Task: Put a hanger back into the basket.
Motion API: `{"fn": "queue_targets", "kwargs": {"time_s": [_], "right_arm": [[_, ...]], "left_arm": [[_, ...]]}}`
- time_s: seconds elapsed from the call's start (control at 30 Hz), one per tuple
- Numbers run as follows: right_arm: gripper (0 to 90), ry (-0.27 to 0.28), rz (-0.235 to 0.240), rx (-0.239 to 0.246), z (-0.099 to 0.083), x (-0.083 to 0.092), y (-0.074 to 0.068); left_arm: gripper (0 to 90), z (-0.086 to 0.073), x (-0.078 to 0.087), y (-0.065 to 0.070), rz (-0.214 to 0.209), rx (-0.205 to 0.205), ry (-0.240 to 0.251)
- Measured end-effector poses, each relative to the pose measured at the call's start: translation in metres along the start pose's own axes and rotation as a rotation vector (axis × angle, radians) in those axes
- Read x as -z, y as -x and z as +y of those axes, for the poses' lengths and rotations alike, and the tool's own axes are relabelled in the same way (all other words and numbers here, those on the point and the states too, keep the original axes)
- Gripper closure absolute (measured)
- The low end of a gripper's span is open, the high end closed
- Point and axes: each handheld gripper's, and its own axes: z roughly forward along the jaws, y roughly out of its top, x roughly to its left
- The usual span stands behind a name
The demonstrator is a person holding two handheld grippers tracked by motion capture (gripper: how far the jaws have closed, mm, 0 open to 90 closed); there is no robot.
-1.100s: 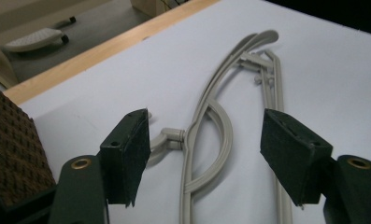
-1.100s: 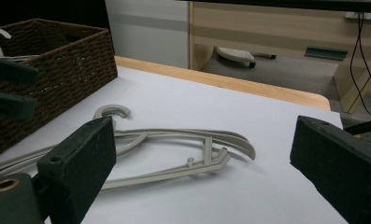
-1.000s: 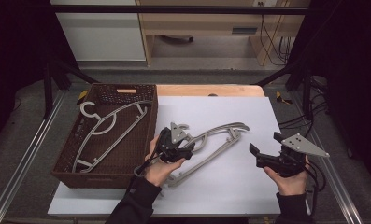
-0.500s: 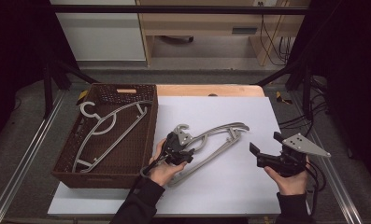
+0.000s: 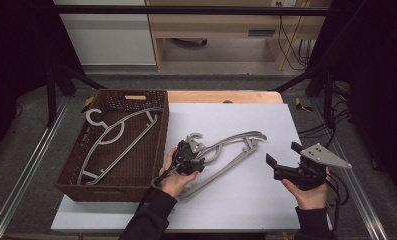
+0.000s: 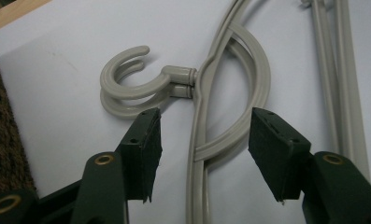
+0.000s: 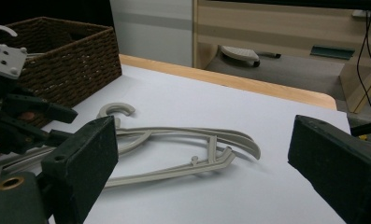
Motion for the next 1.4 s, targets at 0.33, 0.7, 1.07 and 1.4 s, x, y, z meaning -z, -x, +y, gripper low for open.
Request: {"fn": "queue_targets", "kwargs": {"time_s": [0.33, 0.7, 1.07, 1.4], "right_arm": [[8.9, 0.001, -0.002, -0.004, 0.001, 0.0, 0.0], [9.0, 0.004, 0.004, -0.001, 0.001, 0.002, 0.0], [9.1, 0.011, 0.004, 0.005, 0.001, 0.004, 0.0], [9.2, 0.002, 0.006, 0.009, 0.0, 0.002, -0.001]], "left_arm": [[47.1, 0.004, -0.008, -0.008, 0.015, 0.014, 0.02], [49.8, 0.015, -0.024, -0.003, 0.005, 0.013, -0.039], [62.5, 0.008, -0.038, -0.007, -0.001, 0.042, -0.085], [67.3, 0.009, -0.042, -0.009, -0.04, 0.057, -0.095]]}}
